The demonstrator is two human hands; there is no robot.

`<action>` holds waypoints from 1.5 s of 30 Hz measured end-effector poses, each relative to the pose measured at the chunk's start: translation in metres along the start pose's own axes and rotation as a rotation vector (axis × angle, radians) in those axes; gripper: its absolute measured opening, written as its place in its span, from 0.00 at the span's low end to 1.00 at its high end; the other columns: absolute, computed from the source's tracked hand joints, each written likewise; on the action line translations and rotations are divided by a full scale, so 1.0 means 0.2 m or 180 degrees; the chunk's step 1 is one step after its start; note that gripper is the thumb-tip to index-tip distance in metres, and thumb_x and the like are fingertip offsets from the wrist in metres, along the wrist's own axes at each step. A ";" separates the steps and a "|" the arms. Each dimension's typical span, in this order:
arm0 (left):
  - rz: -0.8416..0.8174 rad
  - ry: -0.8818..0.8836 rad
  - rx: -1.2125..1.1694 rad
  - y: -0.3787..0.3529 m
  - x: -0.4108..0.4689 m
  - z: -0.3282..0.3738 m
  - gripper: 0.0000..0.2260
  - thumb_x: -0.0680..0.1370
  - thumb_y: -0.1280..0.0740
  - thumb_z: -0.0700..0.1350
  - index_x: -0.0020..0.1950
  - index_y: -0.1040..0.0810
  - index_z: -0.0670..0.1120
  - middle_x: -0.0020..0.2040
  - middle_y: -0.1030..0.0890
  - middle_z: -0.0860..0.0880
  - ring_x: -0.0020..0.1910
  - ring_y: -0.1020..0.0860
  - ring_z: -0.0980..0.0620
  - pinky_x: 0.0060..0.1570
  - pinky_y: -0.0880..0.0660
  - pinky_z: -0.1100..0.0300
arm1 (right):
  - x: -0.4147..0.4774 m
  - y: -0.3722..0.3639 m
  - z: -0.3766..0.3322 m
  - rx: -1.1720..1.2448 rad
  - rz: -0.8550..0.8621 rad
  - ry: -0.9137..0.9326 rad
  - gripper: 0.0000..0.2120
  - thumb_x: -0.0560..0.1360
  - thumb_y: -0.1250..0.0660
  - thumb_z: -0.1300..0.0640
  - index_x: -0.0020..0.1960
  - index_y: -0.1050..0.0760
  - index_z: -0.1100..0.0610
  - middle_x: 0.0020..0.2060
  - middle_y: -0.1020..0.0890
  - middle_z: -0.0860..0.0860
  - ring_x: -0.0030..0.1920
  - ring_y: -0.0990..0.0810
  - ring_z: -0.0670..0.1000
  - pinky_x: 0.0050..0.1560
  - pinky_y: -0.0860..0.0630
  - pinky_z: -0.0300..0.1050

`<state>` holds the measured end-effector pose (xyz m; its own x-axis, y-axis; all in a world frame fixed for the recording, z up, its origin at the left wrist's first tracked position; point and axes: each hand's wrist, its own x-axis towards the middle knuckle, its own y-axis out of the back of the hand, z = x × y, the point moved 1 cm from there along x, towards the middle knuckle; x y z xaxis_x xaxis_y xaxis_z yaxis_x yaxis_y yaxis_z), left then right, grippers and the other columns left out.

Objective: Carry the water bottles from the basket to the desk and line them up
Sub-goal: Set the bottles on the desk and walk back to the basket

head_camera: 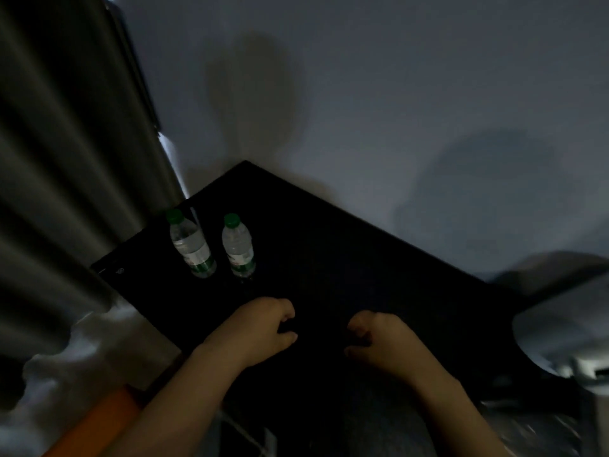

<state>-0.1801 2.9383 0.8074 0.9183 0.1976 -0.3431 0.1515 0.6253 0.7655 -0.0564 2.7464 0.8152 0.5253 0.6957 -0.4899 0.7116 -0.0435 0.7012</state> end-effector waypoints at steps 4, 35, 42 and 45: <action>-0.0326 -0.0276 -0.0061 -0.06 0.00 0.06 0.17 0.76 0.33 0.51 0.64 0.27 0.50 0.61 0.25 0.52 0.59 0.26 0.56 0.58 0.27 0.61 | -0.13 -0.11 0.08 -0.0124 0.0154 -0.0500 0.15 0.70 0.28 0.48 0.55 0.27 0.44 0.49 0.22 0.44 0.48 0.21 0.45 0.47 0.23 0.39; -0.2211 -0.2735 0.1290 -1.02 -0.60 1.22 0.15 0.76 0.33 0.50 0.62 0.26 0.49 0.58 0.23 0.51 0.56 0.24 0.53 0.57 0.25 0.56 | -1.89 -1.01 0.34 0.1685 0.2206 -0.3507 0.20 0.70 0.28 0.50 0.61 0.25 0.51 0.53 0.21 0.47 0.51 0.21 0.47 0.51 0.23 0.42; -0.2431 -0.3181 0.1481 -1.42 -1.01 1.55 0.19 0.76 0.33 0.51 0.66 0.28 0.52 0.64 0.25 0.53 0.60 0.25 0.54 0.59 0.27 0.60 | -2.47 -1.26 0.42 0.1944 0.2684 -0.3919 0.20 0.71 0.29 0.51 0.62 0.26 0.50 0.55 0.21 0.46 0.53 0.21 0.46 0.51 0.24 0.39; -0.2497 -0.3443 0.1584 -1.59 -1.21 1.68 0.19 0.76 0.34 0.52 0.66 0.29 0.52 0.64 0.25 0.54 0.60 0.26 0.54 0.59 0.27 0.59 | -2.70 -1.39 0.44 0.2007 0.2877 -0.4170 0.20 0.71 0.30 0.49 0.62 0.26 0.50 0.56 0.21 0.46 0.53 0.21 0.46 0.49 0.25 0.39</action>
<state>-0.3277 2.4378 0.8292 0.3260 -0.8757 -0.3563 0.6453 -0.0693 0.7608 -0.4961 2.3194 0.8397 0.6077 -0.7011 -0.3730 -0.1131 -0.5413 0.8332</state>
